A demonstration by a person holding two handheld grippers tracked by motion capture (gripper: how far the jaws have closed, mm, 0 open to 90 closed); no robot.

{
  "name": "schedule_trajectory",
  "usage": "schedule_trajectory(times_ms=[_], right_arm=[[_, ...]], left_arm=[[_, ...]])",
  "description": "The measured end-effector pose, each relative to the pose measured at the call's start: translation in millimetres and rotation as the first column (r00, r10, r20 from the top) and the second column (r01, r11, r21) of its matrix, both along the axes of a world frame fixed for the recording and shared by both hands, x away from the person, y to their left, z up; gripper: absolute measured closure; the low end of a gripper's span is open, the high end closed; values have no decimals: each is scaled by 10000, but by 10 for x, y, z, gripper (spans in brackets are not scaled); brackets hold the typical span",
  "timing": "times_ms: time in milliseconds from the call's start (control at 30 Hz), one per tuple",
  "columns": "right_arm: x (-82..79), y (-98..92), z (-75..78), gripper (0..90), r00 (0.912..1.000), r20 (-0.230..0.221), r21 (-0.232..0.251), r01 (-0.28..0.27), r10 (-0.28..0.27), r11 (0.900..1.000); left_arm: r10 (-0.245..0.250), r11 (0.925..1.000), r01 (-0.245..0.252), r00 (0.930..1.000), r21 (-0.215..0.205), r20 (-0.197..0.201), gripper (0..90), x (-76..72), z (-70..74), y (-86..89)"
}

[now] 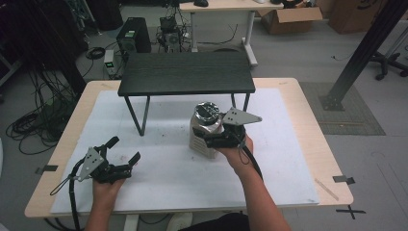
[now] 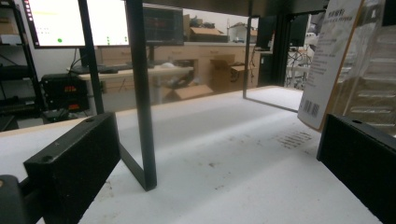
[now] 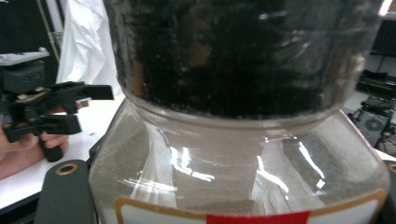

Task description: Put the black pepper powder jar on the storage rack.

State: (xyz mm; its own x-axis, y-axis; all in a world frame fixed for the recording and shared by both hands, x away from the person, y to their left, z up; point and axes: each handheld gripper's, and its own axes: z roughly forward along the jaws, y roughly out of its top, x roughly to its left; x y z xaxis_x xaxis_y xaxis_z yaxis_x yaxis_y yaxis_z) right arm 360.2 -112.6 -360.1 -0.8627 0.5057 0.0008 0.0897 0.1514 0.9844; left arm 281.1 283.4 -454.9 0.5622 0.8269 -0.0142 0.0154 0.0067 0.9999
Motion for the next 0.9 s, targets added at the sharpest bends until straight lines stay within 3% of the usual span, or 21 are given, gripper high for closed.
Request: schedule_trajectory(times_ms=[233, 667, 900], right_arm=[[-12, -9, 216, 227, 9987, 40, -257, -513, 514, 9984], [73, -121, 694, 227, 9889, -110, 183, -1478, 1480, 9888], [111, -164, 838, 227, 9859, -103, 229, -1669, 1672, 9857]], left_arm=[[2, 10000, -2, 10000, 10, -12, 2, 0, 1, 1], [14, 10000, -14, 10000, 7, -6, 2, 1, 1, 0], [10, 10000, -10, 10000, -11, -26, 2, 4, 1, 1]])
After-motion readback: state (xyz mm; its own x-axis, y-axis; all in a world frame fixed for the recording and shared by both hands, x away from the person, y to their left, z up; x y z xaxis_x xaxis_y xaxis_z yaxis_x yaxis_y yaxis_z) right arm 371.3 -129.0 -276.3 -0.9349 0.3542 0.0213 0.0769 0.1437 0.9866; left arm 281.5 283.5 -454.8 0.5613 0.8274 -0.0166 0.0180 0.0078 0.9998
